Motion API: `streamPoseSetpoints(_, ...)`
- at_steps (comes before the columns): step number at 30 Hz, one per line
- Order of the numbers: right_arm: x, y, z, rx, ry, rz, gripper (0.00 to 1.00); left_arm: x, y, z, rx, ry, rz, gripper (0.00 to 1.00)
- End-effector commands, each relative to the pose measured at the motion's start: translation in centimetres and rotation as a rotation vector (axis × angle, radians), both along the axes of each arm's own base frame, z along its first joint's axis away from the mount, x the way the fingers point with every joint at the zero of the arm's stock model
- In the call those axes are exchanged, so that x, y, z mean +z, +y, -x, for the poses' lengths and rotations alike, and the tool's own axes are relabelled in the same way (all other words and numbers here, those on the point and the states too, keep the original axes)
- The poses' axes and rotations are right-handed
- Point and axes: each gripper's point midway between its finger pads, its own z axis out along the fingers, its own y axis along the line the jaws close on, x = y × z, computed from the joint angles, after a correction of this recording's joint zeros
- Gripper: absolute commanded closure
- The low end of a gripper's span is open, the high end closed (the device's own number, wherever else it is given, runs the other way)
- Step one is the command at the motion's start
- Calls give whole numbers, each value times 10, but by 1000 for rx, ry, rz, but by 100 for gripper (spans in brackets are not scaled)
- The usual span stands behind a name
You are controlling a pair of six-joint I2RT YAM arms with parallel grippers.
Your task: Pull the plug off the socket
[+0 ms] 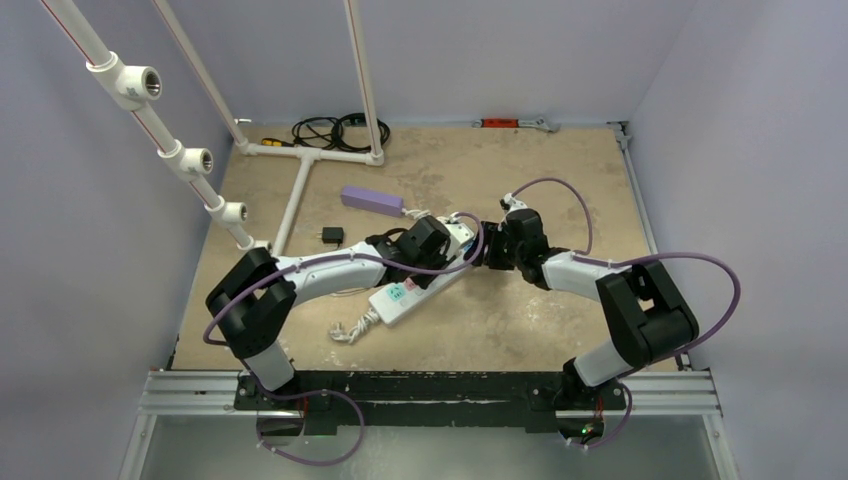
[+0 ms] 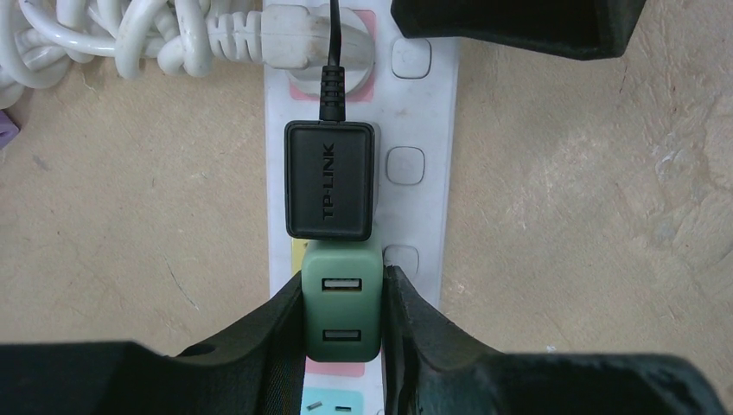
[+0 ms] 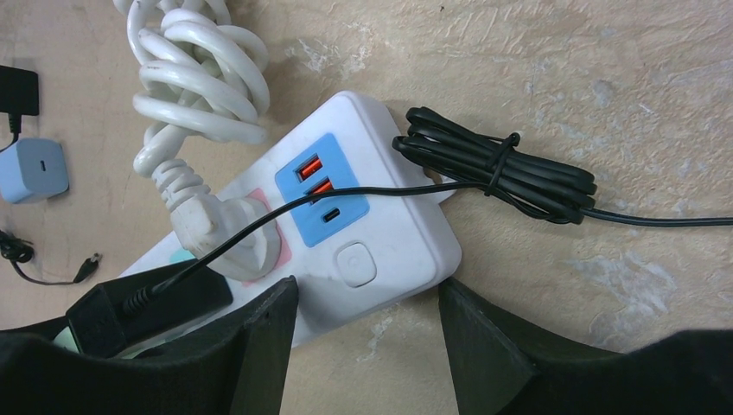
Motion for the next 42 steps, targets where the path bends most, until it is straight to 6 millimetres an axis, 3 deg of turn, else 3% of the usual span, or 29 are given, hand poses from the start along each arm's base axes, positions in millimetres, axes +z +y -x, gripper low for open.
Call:
streamPoseSetpoints(1, 0, -3, -7, -15, -23, 11, 37, -3, -15, 7, -42, 49, 43, 100)
streamPoseSetpoints(10, -3, -4, -7, -19, -12, 16, 38, -6, -9, -2, -23, 267, 171, 100)
streamPoseSetpoints(17, -5, -4, -7, -19, -8, 17, 38, -9, 0, -8, 4, 279, 162, 100)
streamPoseSetpoints(24, -5, -4, -7, -18, -5, 17, 38, -11, 8, -14, 37, 190, 87, 100)
streamPoseSetpoints(35, -6, -4, -7, -16, -5, 19, 38, -24, 13, 1, 30, 3, -157, 100)
streamPoseSetpoints(42, -6, -5, -7, -18, -3, 18, 38, -26, 9, 6, 10, -5, -173, 100)
